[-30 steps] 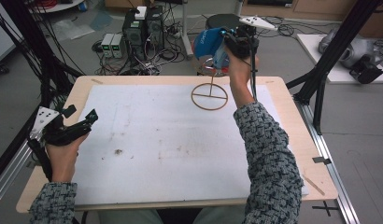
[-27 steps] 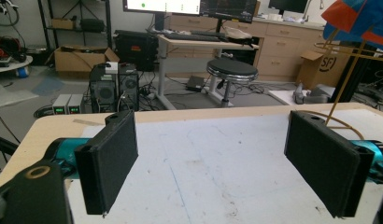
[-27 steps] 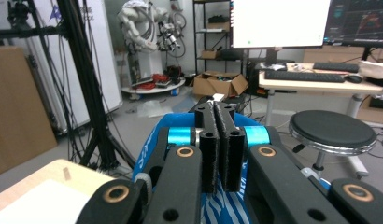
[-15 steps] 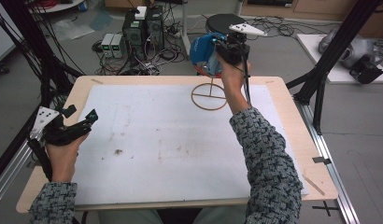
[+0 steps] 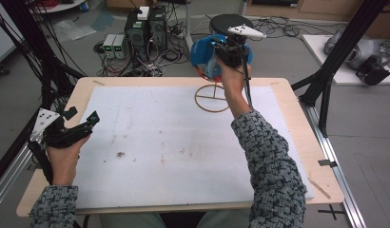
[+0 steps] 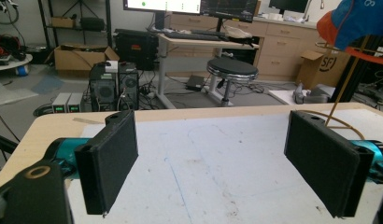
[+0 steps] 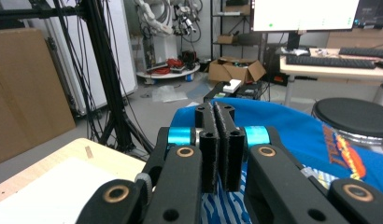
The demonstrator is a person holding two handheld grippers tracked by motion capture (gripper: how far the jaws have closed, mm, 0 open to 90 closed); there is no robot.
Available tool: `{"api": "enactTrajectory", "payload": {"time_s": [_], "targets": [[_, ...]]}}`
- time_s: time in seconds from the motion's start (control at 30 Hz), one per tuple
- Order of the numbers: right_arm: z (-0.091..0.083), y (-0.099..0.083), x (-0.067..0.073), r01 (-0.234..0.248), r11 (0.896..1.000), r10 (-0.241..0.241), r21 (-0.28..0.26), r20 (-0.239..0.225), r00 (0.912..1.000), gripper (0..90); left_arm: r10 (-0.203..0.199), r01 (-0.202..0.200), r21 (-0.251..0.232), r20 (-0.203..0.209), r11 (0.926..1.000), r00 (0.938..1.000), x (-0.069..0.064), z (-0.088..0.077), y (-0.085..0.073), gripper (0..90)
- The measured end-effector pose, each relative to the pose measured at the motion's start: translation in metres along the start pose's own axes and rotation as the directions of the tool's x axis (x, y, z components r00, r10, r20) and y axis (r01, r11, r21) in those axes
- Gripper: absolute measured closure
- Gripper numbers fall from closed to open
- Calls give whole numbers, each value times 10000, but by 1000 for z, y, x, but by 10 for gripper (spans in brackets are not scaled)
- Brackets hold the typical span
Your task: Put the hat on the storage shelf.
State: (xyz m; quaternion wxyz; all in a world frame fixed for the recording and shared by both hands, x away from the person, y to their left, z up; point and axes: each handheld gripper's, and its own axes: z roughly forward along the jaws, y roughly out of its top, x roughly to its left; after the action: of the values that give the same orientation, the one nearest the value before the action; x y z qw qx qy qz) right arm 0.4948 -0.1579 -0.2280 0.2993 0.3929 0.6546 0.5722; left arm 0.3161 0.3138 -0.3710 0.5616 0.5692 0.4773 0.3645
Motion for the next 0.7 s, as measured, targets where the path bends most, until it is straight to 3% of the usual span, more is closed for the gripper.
{"api": "enactTrajectory", "payload": {"time_s": [0.2,0.47,0.7], "targets": [[9,-8,-4,156,9989,-174,444,399,9991,886,-20,20,-10,31,10000,10000,0,0,0,175],[12,-13,-15,117,9983,-163,565,814,9965,885,-56,56,-24,38,10000,10000,0,0,0,175],[16,-15,-15,297,9971,-363,694,956,9948,881,-67,67,-23,53,10000,10000,0,0,1,175]]}}
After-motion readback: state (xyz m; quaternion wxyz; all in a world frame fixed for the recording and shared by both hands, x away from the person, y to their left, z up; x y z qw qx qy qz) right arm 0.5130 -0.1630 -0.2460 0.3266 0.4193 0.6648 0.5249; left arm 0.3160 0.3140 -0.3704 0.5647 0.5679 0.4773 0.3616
